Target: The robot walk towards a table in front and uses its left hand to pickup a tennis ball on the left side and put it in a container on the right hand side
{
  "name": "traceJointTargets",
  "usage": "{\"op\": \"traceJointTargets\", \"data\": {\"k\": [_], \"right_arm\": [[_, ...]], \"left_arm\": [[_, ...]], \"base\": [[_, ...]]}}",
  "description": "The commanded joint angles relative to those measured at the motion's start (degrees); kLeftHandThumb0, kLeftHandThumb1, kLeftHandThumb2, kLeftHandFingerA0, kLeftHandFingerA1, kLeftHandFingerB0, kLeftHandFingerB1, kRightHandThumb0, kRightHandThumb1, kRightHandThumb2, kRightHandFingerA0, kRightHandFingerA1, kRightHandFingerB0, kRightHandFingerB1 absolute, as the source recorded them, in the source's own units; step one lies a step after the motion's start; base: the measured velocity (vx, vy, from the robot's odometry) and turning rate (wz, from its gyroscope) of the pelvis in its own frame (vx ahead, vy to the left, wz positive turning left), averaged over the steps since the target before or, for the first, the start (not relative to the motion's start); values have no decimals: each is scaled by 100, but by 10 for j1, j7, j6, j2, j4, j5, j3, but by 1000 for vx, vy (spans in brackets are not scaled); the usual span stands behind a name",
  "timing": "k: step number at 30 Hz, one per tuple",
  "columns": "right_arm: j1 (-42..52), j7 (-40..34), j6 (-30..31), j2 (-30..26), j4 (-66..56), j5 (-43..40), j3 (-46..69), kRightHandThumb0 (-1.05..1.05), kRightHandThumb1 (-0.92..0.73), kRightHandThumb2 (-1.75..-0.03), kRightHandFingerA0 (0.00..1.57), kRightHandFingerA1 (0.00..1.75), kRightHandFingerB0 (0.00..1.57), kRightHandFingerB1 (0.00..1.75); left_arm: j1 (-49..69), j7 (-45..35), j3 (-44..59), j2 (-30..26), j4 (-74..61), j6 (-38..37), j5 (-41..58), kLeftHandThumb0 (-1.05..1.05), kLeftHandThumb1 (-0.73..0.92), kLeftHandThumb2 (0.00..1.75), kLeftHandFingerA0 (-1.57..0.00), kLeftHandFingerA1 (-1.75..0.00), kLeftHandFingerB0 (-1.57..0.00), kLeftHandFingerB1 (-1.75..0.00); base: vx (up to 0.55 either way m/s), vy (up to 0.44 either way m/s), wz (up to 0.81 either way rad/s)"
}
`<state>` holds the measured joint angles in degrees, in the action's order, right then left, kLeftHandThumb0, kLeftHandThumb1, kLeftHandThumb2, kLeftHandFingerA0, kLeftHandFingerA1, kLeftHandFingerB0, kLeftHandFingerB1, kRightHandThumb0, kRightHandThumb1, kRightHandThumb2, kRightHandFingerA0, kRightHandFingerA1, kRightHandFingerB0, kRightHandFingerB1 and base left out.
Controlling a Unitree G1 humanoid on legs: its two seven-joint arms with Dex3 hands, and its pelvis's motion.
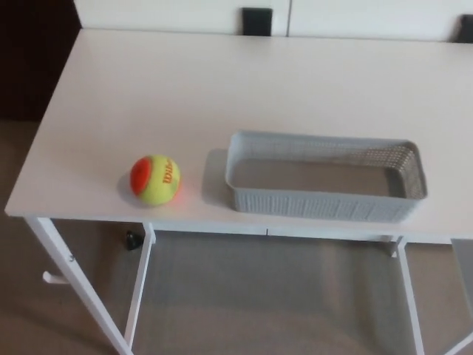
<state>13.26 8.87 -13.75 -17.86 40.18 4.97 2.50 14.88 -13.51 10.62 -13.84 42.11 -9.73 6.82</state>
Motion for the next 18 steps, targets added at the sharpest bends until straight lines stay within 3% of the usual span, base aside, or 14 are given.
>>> {"op": "traceJointTargets", "data": {"k": [1,6,12,16,17,18], "right_arm": [[-10,-12,8,-5,9,4,3,1,-44,-86,26,57,27,55],[-15,-8,10,-5,4,2,4,2,-44,-86,20,54,26,55],[-18,-7,8,-3,6,4,2,1,-45,-87,23,56,25,54],[-31,-10,17,-4,4,8,-2,0,-45,-87,24,56,26,55],[-34,-11,16,-4,7,9,-3,1,-44,-86,24,57,27,55],[-38,-9,14,-4,12,8,-3,0,-44,-86,24,56,27,55]], "left_arm": [[-6,6,1,-2,-5,15,-3,15,32,76,-52,-83,-38,-66],[-18,14,-3,-6,-2,16,-12,11,37,65,-50,-84,-42,-66],[-21,13,-3,-12,3,20,-10,11,38,64,-50,-84,-42,-66],[-23,10,3,-10,-6,20,-2,15,33,72,-54,-82,-41,-67],[-23,12,1,-12,-7,19,-6,11,37,64,-51,-83,-43,-67],[-24,9,1,-13,-6,18,-5,12,40,67,-51,-85,-42,-66]], "base": [[61,30,14],[43,-18,7],[27,-240,5],[7,8,-2],[15,55,-8],[1,78,-8]]}}
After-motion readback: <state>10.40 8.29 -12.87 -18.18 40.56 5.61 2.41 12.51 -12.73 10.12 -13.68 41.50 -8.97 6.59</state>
